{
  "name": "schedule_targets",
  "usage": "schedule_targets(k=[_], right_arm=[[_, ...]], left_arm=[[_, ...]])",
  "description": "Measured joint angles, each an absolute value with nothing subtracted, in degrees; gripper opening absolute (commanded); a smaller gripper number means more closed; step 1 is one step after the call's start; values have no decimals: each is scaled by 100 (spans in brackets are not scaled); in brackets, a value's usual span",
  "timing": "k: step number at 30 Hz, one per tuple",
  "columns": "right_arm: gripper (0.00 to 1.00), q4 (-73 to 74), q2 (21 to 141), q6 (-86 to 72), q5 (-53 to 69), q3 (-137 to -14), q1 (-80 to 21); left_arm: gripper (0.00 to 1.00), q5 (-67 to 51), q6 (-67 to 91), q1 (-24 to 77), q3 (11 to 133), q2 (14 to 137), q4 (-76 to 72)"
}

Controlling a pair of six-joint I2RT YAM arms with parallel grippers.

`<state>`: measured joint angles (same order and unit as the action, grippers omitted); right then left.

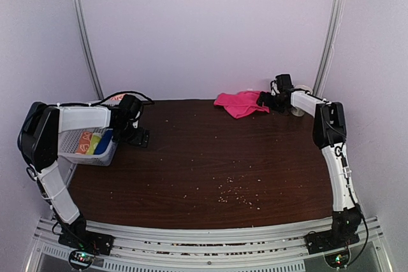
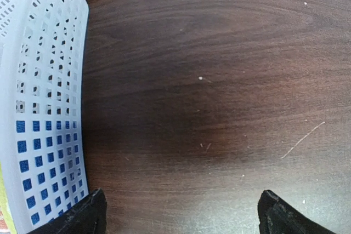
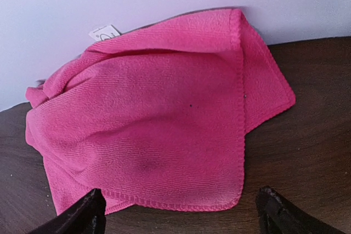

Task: Roll the towels
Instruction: Adjust the bin at the corner of the board, then pick up the towel from the corner of the board.

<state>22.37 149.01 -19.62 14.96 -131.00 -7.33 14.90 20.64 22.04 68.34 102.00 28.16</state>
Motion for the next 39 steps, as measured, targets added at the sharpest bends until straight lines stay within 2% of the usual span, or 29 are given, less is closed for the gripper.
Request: schedule_targets(k=[9, 13, 20, 25, 34, 39], right_arm=[[83, 2147, 15189, -2362, 1581, -13176, -746], [72, 2053, 15218, -2519, 1634, -13176, -740], [36, 1815, 15321, -2768, 1699, -13176, -740], [0, 1772, 15369, -2805, 1699, -13176, -740], [0, 1798, 15277, -2379, 1697, -13074, -790], [0, 2062, 14508, -1896, 1717, -12394, -967]], left_arm=[[98, 1522, 2095, 2191, 6834, 10134, 2838], [98, 1498, 2093, 2191, 6836, 9983, 2838], [98, 1420, 2093, 2250, 6836, 9889, 2838], [98, 1400, 2067, 2364, 6853, 9889, 2849], [98, 1396, 1835, 2635, 7293, 9889, 2877], [98, 1396, 1614, 2932, 7577, 9889, 2875]])
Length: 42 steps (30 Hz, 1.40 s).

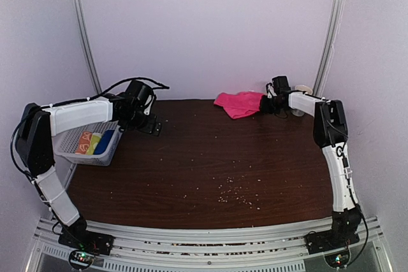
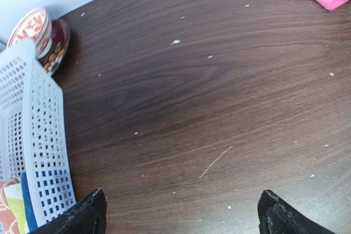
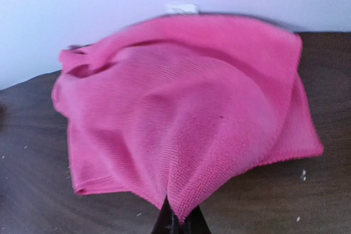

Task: Roll the towels
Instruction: Pick up the towel from the corner of the board, then place the towel at the center of the board.

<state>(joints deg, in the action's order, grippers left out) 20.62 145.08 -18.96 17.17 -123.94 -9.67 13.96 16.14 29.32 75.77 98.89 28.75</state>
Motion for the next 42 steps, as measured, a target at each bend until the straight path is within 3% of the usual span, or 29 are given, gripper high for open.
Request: schedule_targets(k=[13, 22, 28, 34, 42], right_arm=[[0, 3055, 11002, -196, 2685, -11052, -2095], [0, 3343, 9292, 926, 3514, -8969, -2359], [0, 3022, 9089, 978, 3070, -8287, -2281], [1, 2788, 9830, 661, 2036, -8246, -1695], [39, 2711, 10053, 613, 1236, -7909, -1345]], left_arm=[[98, 1247, 1221, 3828, 7754, 9679, 2877], [98, 169, 967, 4130, 6873, 8261, 2016], [98, -27, 976, 4451, 6777, 8479, 1594], [98, 193, 1341, 4950, 6991, 9703, 1616], [98, 770, 1588, 5881, 8761, 11736, 1448]])
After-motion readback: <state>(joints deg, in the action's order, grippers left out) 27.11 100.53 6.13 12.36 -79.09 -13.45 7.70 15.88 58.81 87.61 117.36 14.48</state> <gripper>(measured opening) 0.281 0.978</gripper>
